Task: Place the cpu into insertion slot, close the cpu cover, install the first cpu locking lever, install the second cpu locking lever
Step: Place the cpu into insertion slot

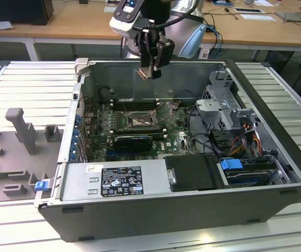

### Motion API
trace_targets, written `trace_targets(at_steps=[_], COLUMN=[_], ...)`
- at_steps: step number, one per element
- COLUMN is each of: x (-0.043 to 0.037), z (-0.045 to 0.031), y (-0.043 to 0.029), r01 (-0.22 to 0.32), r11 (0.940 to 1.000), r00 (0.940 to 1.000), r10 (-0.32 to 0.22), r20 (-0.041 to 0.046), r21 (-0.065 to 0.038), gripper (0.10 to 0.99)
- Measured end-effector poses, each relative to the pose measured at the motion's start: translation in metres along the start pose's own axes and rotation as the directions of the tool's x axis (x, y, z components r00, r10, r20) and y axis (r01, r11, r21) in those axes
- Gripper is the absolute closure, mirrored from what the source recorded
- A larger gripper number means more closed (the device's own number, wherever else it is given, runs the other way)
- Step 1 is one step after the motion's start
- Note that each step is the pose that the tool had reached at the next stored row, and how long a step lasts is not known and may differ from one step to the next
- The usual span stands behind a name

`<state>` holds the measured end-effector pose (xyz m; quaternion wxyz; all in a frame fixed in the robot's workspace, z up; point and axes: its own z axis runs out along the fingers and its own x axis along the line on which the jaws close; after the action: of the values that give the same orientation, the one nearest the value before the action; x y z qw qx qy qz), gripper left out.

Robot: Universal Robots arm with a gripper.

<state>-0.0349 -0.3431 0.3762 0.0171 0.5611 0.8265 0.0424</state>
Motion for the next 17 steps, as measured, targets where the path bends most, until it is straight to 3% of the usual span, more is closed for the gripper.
trace_targets(at_steps=[12, 17], x=[0.0011, 0.0011], z=[0.001, 0.0012], y=[-0.0031, -0.003], r01=[-0.01, -0.04], r11=[0.9999, 0.9992], r00=[0.9999, 0.9992], r10=[0.01, 0.04], r20=[0.0002, 0.0036], r21=[0.002, 0.002], gripper=[0.561, 0.561])
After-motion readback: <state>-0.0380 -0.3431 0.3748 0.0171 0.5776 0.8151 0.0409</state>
